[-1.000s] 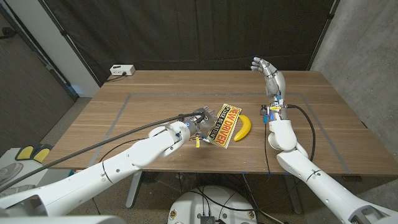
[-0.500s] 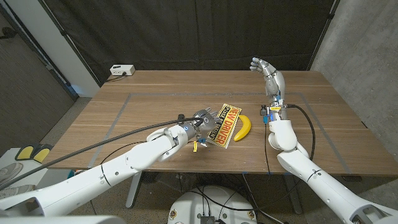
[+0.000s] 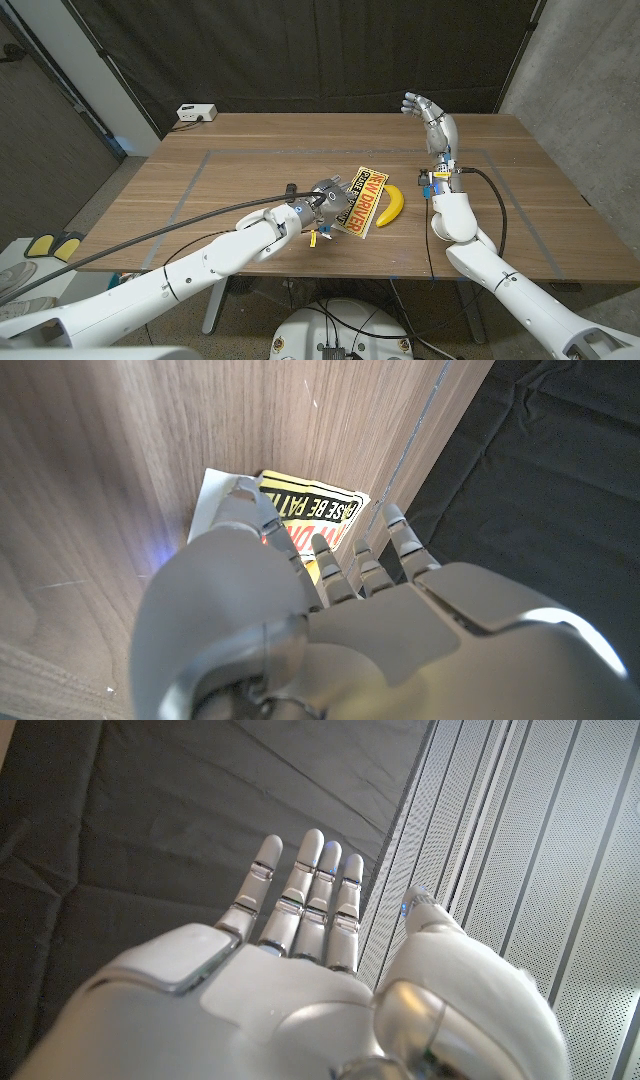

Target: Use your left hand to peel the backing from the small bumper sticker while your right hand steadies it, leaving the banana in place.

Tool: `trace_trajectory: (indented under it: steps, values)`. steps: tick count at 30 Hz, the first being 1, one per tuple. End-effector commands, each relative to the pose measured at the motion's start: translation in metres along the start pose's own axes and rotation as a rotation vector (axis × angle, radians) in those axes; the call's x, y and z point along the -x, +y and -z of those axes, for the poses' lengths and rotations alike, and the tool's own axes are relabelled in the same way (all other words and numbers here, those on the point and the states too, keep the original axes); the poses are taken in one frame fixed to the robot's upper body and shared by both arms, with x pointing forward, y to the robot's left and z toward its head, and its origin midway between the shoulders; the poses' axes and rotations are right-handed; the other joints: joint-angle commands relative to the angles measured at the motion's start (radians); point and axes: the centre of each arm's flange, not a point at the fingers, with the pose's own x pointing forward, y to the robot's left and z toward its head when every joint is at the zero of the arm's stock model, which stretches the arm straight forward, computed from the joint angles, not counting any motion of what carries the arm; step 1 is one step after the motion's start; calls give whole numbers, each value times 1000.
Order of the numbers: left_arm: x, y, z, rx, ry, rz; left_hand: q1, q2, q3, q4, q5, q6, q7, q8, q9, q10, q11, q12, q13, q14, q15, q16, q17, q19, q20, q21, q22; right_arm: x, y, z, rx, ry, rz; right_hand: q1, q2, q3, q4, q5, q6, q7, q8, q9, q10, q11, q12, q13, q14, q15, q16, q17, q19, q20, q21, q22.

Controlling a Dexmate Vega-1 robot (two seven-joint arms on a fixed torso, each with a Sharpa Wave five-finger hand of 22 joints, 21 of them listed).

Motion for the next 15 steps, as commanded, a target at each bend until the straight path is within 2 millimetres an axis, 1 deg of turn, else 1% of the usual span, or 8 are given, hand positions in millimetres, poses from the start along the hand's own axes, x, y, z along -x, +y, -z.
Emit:
trace_trajectory:
  steps: [1, 3, 8, 9, 10, 12, 14, 15]
  values:
    - [2, -6, -2, 8, 13, -16, 12, 36, 24, 0, -15, 49, 0, 10, -6, 20, -4, 5, 0, 21, -31, 9, 4, 15, 3, 10, 4, -1, 3, 0, 15, -5, -11, -11, -2, 2, -9, 1, 7, -1, 2, 0, 15, -2, -2, 1, 12, -7, -5, 3, 6, 2, -2, 2]
    - [1, -7, -2, 16, 14, -13, 12, 36, 26, 0, -21, 54, -1, 9, -8, 19, 3, 4, 0, 23, -32, 9, 5, 20, 2, 13, 5, -1, 3, -1, 11, -7, -18, -11, -2, 2, -10, 1, 8, -1, 2, -1, 15, -2, -2, 0, 10, -6, -5, 4, 7, 1, -3, 2]
    - [1, -11, -4, 27, 21, -19, 7, 32, 28, 0, -35, 45, -1, -5, -15, 28, 5, 4, -1, 39, -39, 15, 6, 30, -4, 19, 6, -2, 5, -2, 17, -10, -16, -14, -1, 2, -12, 1, 8, -1, 1, -3, 16, -1, -3, -3, 12, -7, -7, 3, 7, 1, -3, 2]
    - [1, -11, -4, 30, 22, -16, 3, 35, 36, 0, -53, 117, 3, 16, -15, 48, 5, 6, -3, 47, -40, 14, 6, 30, -5, 24, 8, -2, 5, -2, 15, -10, -17, -14, -1, 3, -12, 1, 9, -1, 1, -3, 16, 0, -3, -3, 12, -6, -7, 4, 8, 1, -3, 2]
    - [0, -12, -5, 35, 23, -14, 3, 37, 40, 0, -57, 132, 4, 20, -15, 55, -1, 7, -3, 54, -43, 17, 7, 35, -7, 27, 8, -2, 6, -3, 16, -11, -14, -14, -1, 3, -13, 1, 8, 0, 1, -4, 17, 1, -3, -4, 12, -6, -7, 4, 7, 1, -4, 2]
    - [-1, -13, -6, 49, 27, -7, 4, 43, 50, 0, -65, 167, 17, 33, -13, 53, -1, 2, -3, 55, -39, 17, 11, 32, -4, 28, 9, -2, 6, -3, 15, -12, -16, -15, -1, 3, -14, 1, 9, 0, 1, -4, 15, 0, -5, -5, 13, -7, -7, 4, 8, 0, -4, 2]
    - [-2, -14, -7, 56, 42, 12, 6, 65, 71, 8, -65, 131, 33, 30, 4, 37, 16, -7, -2, 49, -25, 18, 18, 26, 7, 30, 11, -1, 6, -4, 15, -14, -12, -16, 0, 3, -15, 1, 10, 0, 1, -5, 15, 0, -5, -5, 13, -7, -7, 4, 8, 1, -4, 2]
    - [-2, -14, -8, 67, 50, 14, 7, 76, 101, 25, -58, 88, 59, 36, 35, 24, 36, -15, 3, 42, -12, 21, 26, 18, 18, 33, 14, -1, 6, -4, 17, -14, -13, -16, 0, 3, -15, 1, 10, 0, 1, -5, 16, 1, -5, -6, 13, -7, -7, 4, 8, 1, -4, 2]
